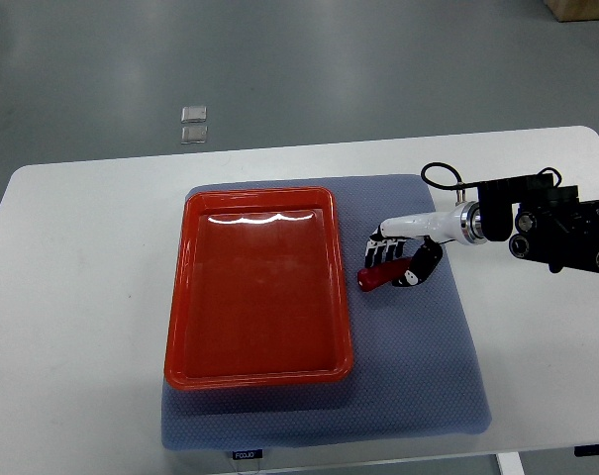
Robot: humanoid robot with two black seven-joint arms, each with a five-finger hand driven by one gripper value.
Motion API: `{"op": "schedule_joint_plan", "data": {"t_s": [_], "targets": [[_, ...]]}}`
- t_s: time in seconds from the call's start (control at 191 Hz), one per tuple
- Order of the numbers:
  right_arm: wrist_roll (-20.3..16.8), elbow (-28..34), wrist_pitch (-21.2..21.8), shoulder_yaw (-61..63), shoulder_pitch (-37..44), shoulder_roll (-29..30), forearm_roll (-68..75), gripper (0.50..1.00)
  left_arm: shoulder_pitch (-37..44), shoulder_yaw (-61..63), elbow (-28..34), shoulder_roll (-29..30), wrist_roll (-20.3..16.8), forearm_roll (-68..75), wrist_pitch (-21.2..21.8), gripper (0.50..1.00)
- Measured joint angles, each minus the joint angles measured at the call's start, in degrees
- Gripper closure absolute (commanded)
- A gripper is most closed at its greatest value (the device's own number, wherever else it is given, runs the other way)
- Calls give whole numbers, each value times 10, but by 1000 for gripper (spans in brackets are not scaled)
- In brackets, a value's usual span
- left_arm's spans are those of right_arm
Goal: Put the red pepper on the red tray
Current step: 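Lift the pepper with the right hand and carry it over the tray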
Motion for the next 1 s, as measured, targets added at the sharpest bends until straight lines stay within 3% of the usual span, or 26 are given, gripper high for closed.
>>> {"op": "schedule_joint_plan", "data": {"t_s": [0.052,0.366,0.67,0.817,1.0], "targets": [[0,0,-3,0,-2,1,-3,1000,0,0,0,0,0,0,0,500],[1,-1,-6,4,7,-15,-9,1000,0,0,1,0,0,0,0,500],[1,14,4,9,102,-28,17,1000,0,1,1,0,0,0,1,500],[1,12,0,9,135,11,53,1000,0,1,1,0,0,0,1,500],[1,-28,-3,2,152,112,87,1000,0,0,1,0,0,0,1,500]]}}
